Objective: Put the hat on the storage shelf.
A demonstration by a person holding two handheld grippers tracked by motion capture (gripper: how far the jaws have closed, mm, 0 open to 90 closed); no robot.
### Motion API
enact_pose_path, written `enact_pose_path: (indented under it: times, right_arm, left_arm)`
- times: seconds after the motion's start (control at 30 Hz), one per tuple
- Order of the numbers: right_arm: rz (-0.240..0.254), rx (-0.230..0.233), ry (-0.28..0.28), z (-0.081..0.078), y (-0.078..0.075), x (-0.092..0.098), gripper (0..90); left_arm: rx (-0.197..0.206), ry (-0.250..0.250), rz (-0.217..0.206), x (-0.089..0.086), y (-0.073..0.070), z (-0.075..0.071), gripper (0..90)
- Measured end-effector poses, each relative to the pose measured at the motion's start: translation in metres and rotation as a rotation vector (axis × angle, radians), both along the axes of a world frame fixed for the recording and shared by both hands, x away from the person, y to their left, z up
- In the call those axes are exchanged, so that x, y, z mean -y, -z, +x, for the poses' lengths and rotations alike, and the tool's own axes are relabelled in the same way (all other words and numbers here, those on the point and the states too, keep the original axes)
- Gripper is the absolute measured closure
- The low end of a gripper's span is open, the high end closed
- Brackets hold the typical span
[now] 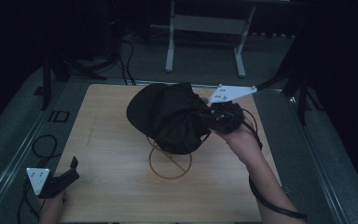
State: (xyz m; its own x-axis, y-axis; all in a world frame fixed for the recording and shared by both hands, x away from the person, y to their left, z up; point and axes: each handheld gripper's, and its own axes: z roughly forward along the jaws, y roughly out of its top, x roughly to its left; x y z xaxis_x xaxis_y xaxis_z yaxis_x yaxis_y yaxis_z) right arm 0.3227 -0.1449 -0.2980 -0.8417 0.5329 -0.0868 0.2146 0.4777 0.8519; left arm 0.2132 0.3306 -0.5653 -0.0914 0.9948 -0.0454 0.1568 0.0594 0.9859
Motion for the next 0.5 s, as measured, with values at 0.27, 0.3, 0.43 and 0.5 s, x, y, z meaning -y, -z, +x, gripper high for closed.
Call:
enact_pose_path:
  times: [0.27,0.3,0.43,0.5]
  right_arm:
    - [-0.018,-0.015,0.002,0.002,0.014,-0.005,86.0]
    - [-0.021,-0.017,0.001,0.002,0.016,-0.005,86.0]
    - [-0.030,-0.019,-0.004,0.003,0.021,-0.008,85.5]
    - [-0.037,-0.019,-0.007,0.003,0.023,-0.009,85.3]
  left_arm:
    - [0.001,0.000,0.002,0.000,0.000,0.000,0.6]
    - [0.001,0.000,0.002,0.000,0.000,0.000,0.6]
    - [0.001,0.000,0.003,0.000,0.000,0.000,0.6]
    - [0.001,-0.001,0.002,0.000,0.000,0.000,0.6]
